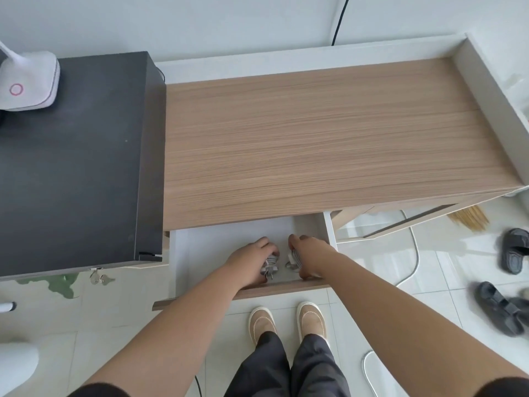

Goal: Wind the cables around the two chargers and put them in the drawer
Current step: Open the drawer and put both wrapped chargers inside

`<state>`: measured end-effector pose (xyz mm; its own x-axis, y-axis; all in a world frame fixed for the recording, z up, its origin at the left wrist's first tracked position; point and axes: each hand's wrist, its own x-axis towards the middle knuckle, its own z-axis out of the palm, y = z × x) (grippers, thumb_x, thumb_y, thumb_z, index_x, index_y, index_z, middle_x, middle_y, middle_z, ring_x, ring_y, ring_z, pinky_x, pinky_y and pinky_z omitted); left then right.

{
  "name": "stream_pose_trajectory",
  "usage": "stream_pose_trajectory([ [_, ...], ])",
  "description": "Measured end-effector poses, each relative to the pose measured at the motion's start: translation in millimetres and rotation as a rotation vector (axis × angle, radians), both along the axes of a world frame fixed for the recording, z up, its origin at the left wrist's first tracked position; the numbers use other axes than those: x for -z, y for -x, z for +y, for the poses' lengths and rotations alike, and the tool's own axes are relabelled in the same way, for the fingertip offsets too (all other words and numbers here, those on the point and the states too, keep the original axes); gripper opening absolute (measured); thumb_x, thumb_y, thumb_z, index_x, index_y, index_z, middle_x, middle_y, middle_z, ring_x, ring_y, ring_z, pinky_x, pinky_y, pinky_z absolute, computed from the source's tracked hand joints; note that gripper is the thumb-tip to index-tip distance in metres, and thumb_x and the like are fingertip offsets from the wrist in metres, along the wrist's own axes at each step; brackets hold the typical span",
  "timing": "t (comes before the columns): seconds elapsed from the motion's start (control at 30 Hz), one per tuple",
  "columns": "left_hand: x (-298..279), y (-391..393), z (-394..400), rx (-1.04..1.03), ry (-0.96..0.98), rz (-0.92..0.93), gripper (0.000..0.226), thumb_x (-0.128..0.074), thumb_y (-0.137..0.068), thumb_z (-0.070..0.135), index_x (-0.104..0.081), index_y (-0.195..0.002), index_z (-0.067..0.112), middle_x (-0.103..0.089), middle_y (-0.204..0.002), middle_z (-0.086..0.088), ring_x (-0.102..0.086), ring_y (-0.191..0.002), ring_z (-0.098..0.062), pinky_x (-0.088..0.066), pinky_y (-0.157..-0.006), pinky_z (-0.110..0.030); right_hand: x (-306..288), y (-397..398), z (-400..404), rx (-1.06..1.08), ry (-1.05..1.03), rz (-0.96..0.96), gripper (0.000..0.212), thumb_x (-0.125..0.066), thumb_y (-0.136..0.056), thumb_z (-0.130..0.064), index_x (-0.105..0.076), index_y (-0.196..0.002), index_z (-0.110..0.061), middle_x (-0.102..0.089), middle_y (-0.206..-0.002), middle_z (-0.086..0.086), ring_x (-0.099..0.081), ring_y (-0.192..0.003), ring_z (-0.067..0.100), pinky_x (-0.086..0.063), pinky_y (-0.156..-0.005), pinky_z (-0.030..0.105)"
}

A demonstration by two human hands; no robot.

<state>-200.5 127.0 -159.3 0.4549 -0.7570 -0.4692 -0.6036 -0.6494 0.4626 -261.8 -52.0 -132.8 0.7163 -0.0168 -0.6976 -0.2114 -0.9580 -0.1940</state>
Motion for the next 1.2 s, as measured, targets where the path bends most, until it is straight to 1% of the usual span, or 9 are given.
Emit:
stream_pose_trajectory([
  [0.2, 7.2, 1.3, -2.3, 0.151, -0.017, -0.045, 0.062, -0.071, -0.067, 0.002, -0.046, -0.121, 0.019, -0.039, -0.123, 0.0, -0.059, -0.094, -0.028, -0.051, -0.072, -0.043, 1.2, 0.5, 6.3, -0.041, 0.028, 0.051, 0.059, -0.075, -0.07, -0.01, -0.037, -0.116, -0.013, -0.05, -0.115, 0.012, -0.059, -0.1, 0.037, -0.05, -0.073, 0.041],
  [0.43, 1.3, 0.4, 10.1, 0.129, 0.007, 0.036, 0.087, -0.071, -0.065, 0.005, -0.034, -0.139, 0.035, -0.023, -0.152, 0.012, -0.047, -0.125, -0.024, -0.05, -0.092, -0.039, -7.2, -3.9, -3.9, -0.022, -0.007, 0.131, 0.087, -0.084, -0.062, -0.015, -0.038, -0.136, -0.016, -0.044, -0.127, 0.01, -0.057, -0.111, 0.035, -0.052, -0.082, 0.037],
  [0.6, -27.3, -0.5, 32.3, -0.01, 0.085, 0.049, 0.08, -0.067, -0.078, 0.014, -0.027, -0.142, 0.038, -0.013, -0.157, 0.013, -0.042, -0.131, -0.022, -0.044, -0.1, -0.035, -20.5, 3.5, -10.9, 0.081, -0.112, 0.034, 0.095, -0.085, -0.066, -0.02, -0.032, -0.146, -0.02, -0.043, -0.138, 0.006, -0.048, -0.124, 0.027, -0.046, -0.098, 0.034],
  [0.67, -37.1, 2.7, 46.1, -0.133, 0.112, 0.042, 0.073, -0.065, -0.083, 0.021, -0.027, -0.143, 0.036, -0.017, -0.154, 0.011, -0.045, -0.127, -0.019, -0.042, -0.099, -0.031, -30.0, 11.0, -14.3, 0.138, -0.172, -0.02, 0.089, -0.083, -0.069, -0.023, -0.035, -0.145, -0.022, -0.044, -0.139, 0.004, -0.047, -0.124, 0.024, -0.042, -0.098, 0.03],
  [0.8, -52.0, 20.7, 77.0, -0.358, 0.157, -0.007, 0.055, -0.059, -0.088, 0.048, -0.041, -0.137, 0.031, -0.035, -0.143, 0.012, -0.035, -0.132, -0.013, -0.033, -0.108, -0.03, -41.5, 37.7, -16.3, 0.277, -0.247, -0.233, 0.055, -0.068, -0.081, -0.025, -0.05, -0.134, -0.024, -0.048, -0.136, -0.002, -0.055, -0.112, 0.02, -0.042, -0.091, 0.026],
  [0.9, -61.2, 42.4, 93.9, -0.333, 0.118, 0.013, 0.067, -0.051, -0.082, 0.069, -0.04, -0.138, 0.034, -0.033, -0.143, 0.017, -0.022, -0.136, -0.008, -0.023, -0.111, -0.029, -41.6, 61.6, -11.7, 0.369, -0.3, -0.359, 0.049, -0.068, -0.084, -0.037, -0.055, -0.129, -0.027, -0.045, -0.14, -0.007, -0.051, -0.119, 0.016, -0.042, -0.099, 0.029],
  [0.97, -64.7, 52.0, 97.8, -0.286, 0.095, 0.013, 0.071, -0.044, -0.08, 0.076, -0.041, -0.138, 0.035, -0.035, -0.143, 0.018, -0.023, -0.135, -0.007, -0.023, -0.112, -0.029, -40.1, 72.7, -7.2, 0.372, -0.308, -0.369, 0.049, -0.066, -0.084, -0.043, -0.055, -0.129, -0.027, -0.044, -0.141, -0.008, -0.047, -0.123, 0.014, -0.04, -0.103, 0.028],
  [1.07, -63.4, 50.1, 86.5, -0.377, 0.07, 0.1, 0.058, -0.041, -0.088, 0.066, -0.046, -0.134, 0.031, -0.042, -0.138, 0.015, -0.033, -0.132, -0.008, -0.03, -0.108, -0.029, -35.5, 76.6, -1.0, 0.328, -0.266, -0.348, 0.041, -0.06, -0.09, -0.038, -0.056, -0.129, -0.026, -0.046, -0.138, -0.006, -0.047, -0.123, 0.015, -0.038, -0.098, 0.023],
  [1.2, -46.2, 34.2, 53.1, -0.47, -0.059, 0.221, 0.056, -0.057, -0.09, 0.047, -0.043, -0.139, 0.022, -0.046, -0.139, 0.003, -0.045, -0.126, -0.015, -0.036, -0.105, -0.03, -24.9, 63.5, 5.1, 0.289, -0.239, -0.355, 0.033, -0.06, -0.089, -0.024, -0.061, -0.123, -0.021, -0.057, -0.126, -0.002, -0.05, -0.118, 0.022, -0.04, -0.095, 0.026],
])
